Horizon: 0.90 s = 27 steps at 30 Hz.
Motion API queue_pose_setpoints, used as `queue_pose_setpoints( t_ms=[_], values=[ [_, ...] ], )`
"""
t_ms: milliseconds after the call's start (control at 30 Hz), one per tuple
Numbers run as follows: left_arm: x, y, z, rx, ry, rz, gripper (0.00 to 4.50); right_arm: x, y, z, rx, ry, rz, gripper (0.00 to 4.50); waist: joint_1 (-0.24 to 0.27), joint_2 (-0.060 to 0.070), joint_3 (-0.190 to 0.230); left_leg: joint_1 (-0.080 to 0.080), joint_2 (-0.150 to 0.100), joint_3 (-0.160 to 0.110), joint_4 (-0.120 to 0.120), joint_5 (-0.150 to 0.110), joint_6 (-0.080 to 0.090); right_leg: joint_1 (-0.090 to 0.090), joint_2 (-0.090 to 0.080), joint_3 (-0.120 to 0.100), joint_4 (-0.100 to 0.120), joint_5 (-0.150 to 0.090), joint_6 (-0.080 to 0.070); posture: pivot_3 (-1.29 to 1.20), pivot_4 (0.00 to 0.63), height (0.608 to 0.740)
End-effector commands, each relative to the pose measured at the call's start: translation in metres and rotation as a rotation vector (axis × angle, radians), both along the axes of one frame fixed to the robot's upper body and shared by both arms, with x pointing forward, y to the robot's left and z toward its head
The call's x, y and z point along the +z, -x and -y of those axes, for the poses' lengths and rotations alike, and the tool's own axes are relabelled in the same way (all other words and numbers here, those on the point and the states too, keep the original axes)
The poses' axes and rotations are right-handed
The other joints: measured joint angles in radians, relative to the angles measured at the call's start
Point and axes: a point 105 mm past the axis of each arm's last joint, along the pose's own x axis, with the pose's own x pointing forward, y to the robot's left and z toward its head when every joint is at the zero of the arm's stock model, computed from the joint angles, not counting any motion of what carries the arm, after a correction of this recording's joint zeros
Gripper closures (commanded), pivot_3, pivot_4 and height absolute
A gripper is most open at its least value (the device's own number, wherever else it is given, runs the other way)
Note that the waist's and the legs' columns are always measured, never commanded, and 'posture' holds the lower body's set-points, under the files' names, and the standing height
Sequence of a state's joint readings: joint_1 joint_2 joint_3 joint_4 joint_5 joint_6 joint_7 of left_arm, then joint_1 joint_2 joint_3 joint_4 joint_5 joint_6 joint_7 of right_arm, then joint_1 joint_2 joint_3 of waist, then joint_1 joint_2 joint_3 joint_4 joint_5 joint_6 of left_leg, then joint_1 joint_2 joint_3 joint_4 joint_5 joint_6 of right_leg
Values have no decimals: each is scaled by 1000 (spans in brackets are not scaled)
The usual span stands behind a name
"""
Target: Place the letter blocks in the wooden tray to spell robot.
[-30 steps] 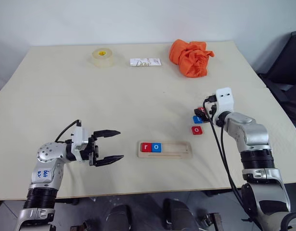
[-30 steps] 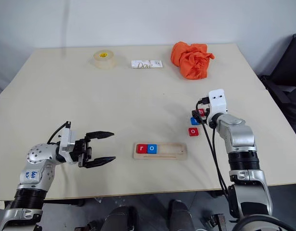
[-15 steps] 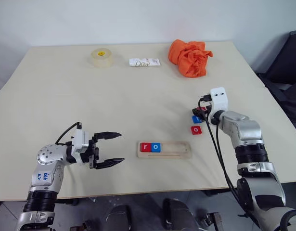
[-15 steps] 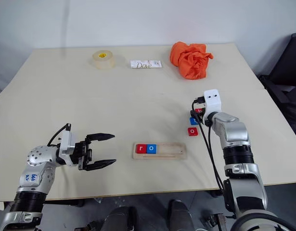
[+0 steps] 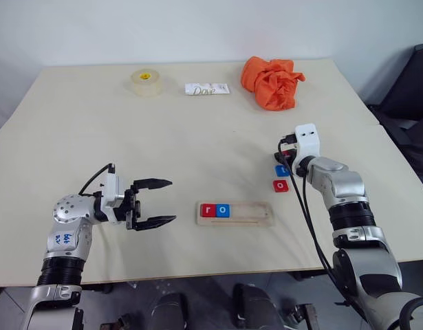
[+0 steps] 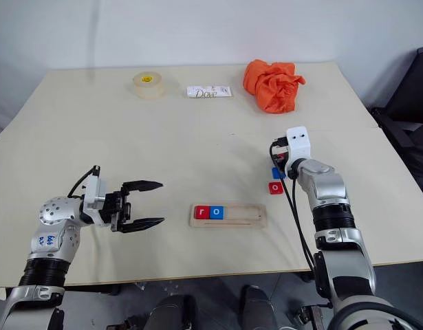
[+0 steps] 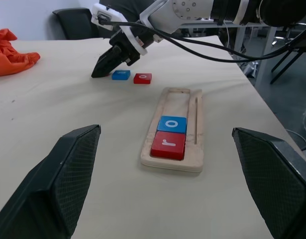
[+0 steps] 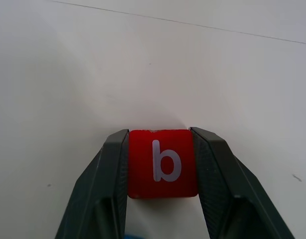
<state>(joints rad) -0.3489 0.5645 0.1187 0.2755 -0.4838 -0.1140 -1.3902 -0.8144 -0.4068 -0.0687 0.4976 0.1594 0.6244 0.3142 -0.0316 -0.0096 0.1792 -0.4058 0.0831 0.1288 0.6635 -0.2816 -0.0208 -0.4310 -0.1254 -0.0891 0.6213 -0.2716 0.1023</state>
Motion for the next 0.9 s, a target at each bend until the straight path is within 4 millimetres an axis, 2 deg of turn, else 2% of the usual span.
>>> queue_pose_setpoints(
  t_ms=[33,133,200,300,433,600,700,900],
  values=[
    [7,-1,-1,-2,-6,40,0,43,5,3,21,-5,136,3045,0,0,0,0,0,0,0,0,0,0,0,0,0,0,0,0,150,740],
    [6,-1,-1,4,-1,35,0,52,21,6,38,-5,171,3045,1,0,0,-1,0,0,-1,0,0,0,0,0,0,0,0,0,150,740],
    [3,0,-2,11,3,23,0,53,44,6,78,5,195,3045,7,0,0,-1,0,0,-2,0,0,0,0,0,0,0,0,0,150,740],
    [1,0,-2,13,5,15,0,42,77,2,112,5,172,3045,7,0,0,-2,0,0,-2,-2,0,0,0,-1,-2,0,0,0,150,740],
    [2,-4,-2,16,8,15,0,30,111,-8,153,-4,158,3045,5,0,0,-2,0,0,-1,-3,1,1,0,-1,-3,0,0,0,150,740],
    [4,-8,2,3,11,12,0,20,153,-34,301,-48,120,3045,3,0,0,0,0,-1,-1,-3,1,1,1,-1,-5,0,0,0,150,740],
    [3,-8,3,-7,11,7,0,15,163,-38,368,-47,96,3045,4,0,0,0,0,-1,-1,-3,1,1,1,-1,-5,0,0,0,150,740],
    [3,-5,5,-16,11,6,0,11,157,-13,281,-16,78,3045,6,0,0,0,0,-2,0,-3,1,2,1,-1,-5,0,0,0,150,740]
  ],
)
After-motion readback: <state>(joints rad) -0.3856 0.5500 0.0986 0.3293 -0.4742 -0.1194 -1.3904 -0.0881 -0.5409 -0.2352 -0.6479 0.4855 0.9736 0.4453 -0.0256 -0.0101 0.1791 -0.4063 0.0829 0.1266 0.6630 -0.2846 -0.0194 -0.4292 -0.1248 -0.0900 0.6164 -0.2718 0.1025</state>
